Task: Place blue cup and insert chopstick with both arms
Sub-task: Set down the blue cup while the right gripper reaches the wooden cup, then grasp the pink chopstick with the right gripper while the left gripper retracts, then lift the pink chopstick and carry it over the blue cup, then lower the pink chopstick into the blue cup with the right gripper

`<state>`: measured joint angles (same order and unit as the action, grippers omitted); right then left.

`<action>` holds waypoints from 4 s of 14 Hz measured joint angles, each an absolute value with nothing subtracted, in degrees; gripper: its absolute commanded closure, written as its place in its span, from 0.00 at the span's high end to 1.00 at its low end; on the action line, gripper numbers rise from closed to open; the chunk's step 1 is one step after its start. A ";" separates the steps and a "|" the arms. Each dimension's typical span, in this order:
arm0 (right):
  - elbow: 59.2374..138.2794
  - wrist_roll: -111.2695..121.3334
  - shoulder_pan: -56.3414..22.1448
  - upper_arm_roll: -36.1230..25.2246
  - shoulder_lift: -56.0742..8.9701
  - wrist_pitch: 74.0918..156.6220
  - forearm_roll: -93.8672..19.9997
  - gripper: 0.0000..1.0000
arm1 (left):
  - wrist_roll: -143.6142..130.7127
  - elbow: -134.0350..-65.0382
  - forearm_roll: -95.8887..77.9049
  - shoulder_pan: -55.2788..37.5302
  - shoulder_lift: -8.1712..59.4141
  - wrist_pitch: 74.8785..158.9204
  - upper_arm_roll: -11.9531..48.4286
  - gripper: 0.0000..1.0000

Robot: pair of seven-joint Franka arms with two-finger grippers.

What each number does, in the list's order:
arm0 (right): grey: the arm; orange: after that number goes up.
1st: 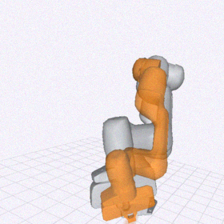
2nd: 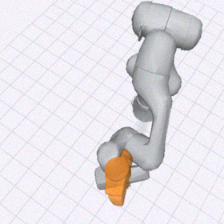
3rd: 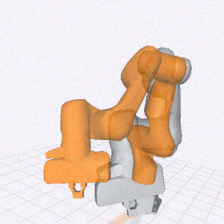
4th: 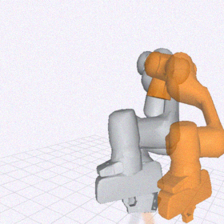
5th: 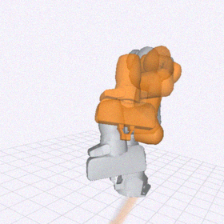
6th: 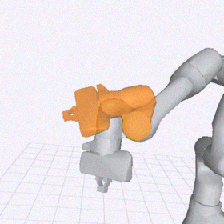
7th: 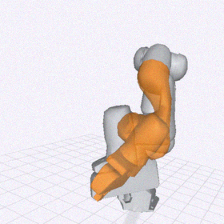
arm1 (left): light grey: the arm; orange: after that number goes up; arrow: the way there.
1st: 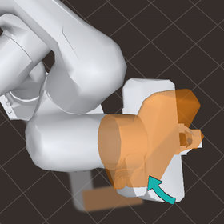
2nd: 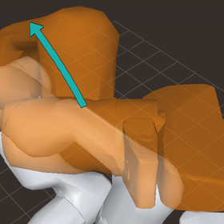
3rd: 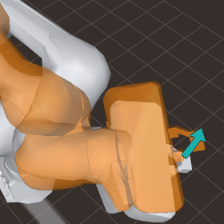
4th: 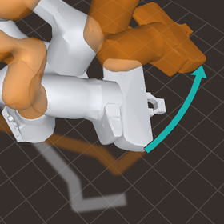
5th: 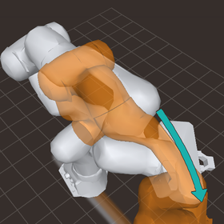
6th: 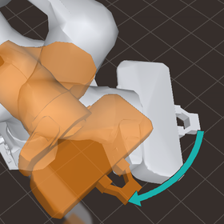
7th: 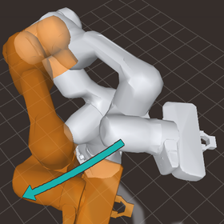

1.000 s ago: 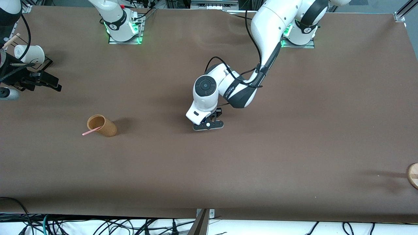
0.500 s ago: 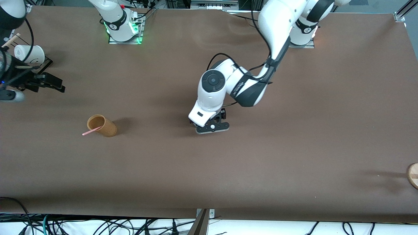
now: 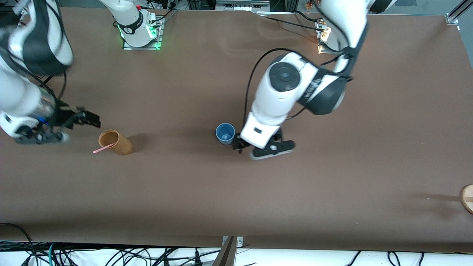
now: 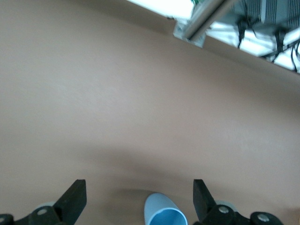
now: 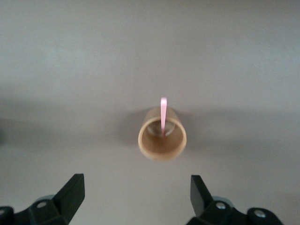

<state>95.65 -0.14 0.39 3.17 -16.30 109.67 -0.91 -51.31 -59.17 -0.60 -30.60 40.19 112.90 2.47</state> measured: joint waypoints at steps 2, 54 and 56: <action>96.89 -0.07 0.47 2.95 -20.25 115.84 -0.79 1.00 | -50.46 -59.19 -0.65 -28.84 38.61 111.03 2.48 1.00; 74.87 -72.86 -30.24 15.45 -34.17 117.45 25.04 0.00 | -6.19 -83.95 -2.23 3.86 4.55 84.26 4.45 1.00; 74.88 -73.23 -30.54 15.45 -34.93 117.42 26.44 0.00 | -6.19 -83.91 -2.34 4.22 4.70 84.65 4.45 1.00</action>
<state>74.88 -73.23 -30.54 15.45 -34.93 117.42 26.44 -6.19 -83.91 -2.34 4.22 4.70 84.65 4.45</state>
